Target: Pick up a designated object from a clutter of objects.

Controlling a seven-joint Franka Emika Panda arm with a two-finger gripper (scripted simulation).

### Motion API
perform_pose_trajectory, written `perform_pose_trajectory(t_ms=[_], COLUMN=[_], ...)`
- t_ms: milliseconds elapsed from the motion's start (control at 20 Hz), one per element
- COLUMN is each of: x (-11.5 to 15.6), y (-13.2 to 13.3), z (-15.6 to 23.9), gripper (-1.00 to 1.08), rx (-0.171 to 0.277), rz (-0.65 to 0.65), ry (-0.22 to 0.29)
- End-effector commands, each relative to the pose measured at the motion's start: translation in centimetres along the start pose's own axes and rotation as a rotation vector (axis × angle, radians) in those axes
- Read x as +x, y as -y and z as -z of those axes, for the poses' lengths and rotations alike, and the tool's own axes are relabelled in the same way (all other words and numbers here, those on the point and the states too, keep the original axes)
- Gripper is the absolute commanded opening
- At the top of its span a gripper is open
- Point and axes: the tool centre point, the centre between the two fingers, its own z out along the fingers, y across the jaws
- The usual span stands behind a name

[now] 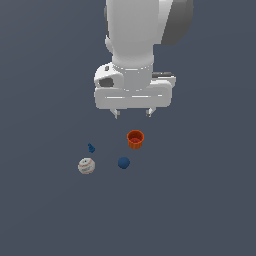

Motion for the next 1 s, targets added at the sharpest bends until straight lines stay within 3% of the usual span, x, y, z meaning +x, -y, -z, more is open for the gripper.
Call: perform_pose_trajectory(t_ms=[0, 450, 950], x=[0.1, 1.3, 2.5], y=[-0.1, -0.7, -2.2], z=[-0.5, -4.5, -12.7], gripper=[1.00, 1.00, 1.00], rx=[0.000, 0.000, -0.010], rz=[-0.016, -0.150, -0.421], ry=[0.001, 0.007, 0.017])
